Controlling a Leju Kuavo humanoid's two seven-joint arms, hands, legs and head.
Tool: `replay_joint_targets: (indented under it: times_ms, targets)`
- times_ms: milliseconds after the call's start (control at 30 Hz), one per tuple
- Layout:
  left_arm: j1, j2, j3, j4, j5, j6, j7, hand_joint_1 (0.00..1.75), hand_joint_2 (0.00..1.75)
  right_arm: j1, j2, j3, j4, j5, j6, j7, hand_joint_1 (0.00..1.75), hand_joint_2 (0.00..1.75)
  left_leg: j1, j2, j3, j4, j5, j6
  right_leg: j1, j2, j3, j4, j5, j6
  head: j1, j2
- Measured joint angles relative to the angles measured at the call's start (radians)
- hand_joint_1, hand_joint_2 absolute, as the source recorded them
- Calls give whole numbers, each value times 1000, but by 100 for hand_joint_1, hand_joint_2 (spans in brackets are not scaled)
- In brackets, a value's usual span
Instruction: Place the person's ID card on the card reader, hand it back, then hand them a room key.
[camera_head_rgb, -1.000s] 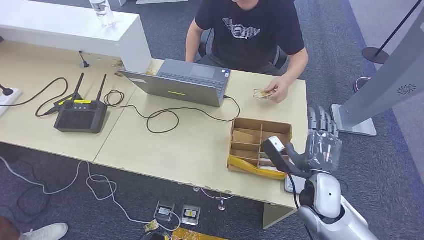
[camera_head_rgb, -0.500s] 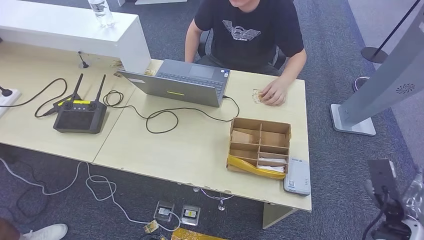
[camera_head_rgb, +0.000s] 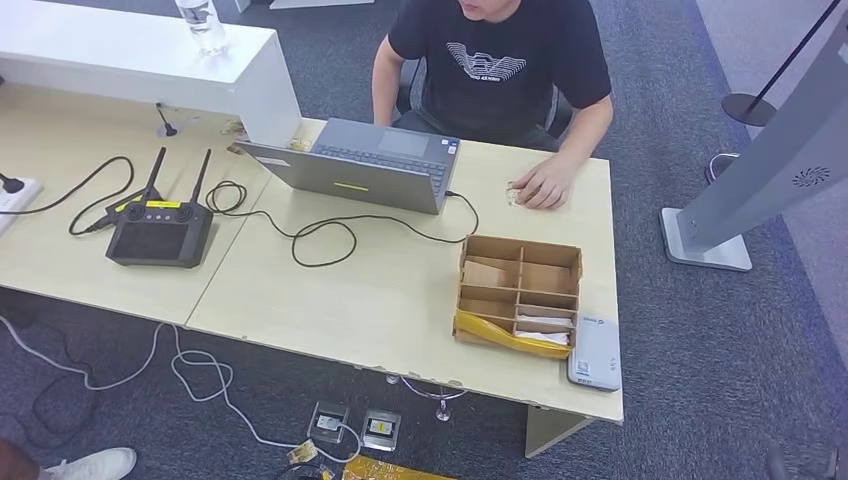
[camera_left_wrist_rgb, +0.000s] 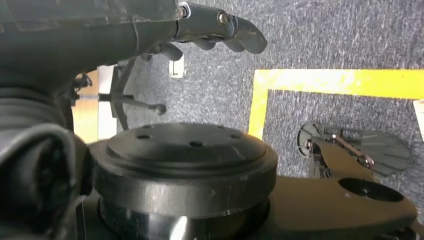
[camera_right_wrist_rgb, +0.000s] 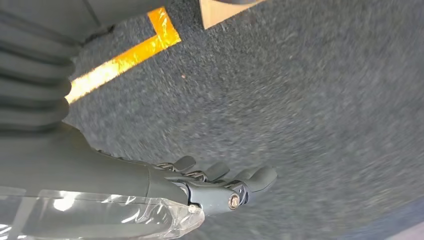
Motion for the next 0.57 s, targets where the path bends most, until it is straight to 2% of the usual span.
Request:
replay_joint_targets:
  times_ms: [167,267,400,567]
  targets:
    - [0,-6,17,0,32,1,-1,0,0,1,75,3,211,-265,8,-171,0,0,0,0,0,0,0,0,0,1,0,0,0,0,0,0]
    - [0,-8,25,0,53,1,-1,0,0,-4,136,4,351,-372,23,-230,0,0,1,0,0,0,0,0,1,0,0,0,0,0,0,0]
    - [0,-8,38,0,78,2,1,0,0,-21,197,4,496,-408,25,-230,0,0,1,1,0,0,0,0,1,1,0,0,0,0,0,0]
    - [1,-10,51,1,114,6,4,0,0,-40,247,10,593,-423,16,-190,0,0,1,1,0,0,0,0,1,2,0,0,0,0,1,0]
